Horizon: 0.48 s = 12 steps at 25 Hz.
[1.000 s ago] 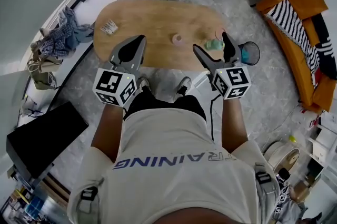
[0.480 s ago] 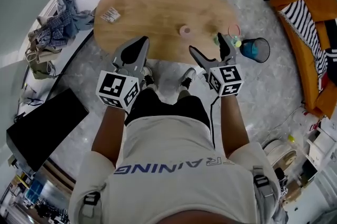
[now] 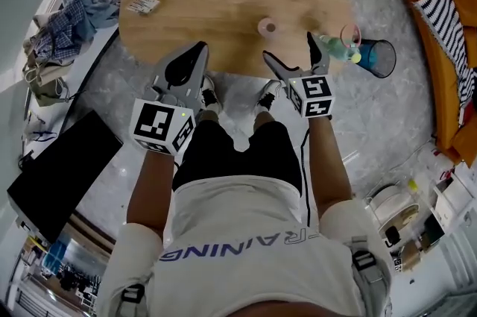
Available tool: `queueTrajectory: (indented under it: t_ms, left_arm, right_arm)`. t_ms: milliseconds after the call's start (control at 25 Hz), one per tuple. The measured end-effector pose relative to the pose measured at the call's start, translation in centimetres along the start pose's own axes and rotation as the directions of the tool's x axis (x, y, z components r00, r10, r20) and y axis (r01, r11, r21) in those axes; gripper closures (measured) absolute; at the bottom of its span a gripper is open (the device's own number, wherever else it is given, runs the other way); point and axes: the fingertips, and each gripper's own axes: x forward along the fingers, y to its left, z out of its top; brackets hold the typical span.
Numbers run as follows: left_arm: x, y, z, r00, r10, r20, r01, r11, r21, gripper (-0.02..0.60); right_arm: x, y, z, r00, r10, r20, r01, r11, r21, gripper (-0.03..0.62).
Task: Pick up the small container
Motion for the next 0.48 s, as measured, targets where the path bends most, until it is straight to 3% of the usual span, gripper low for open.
queueTrajectory:
  t_ms: [160, 480]
  left_arm:
    - [1.5, 0.8, -2.0, 1.000, 0.011, -0.006, -0.011, 0.999, 0.031, 0.580]
    - [4.1, 2.5, -6.6, 0.999, 0.012, -0.036, -0.013, 1.000, -0.018, 0.580]
  right_arm:
    - [3.8, -1.4, -3.2, 1.000, -0.015, -0.015, 0.015, 1.000, 0.012, 0.056]
    - [10.7, -2.7, -9.7, 0.998, -0.034, -0.059, 0.037, 0.998, 0.049, 0.056]
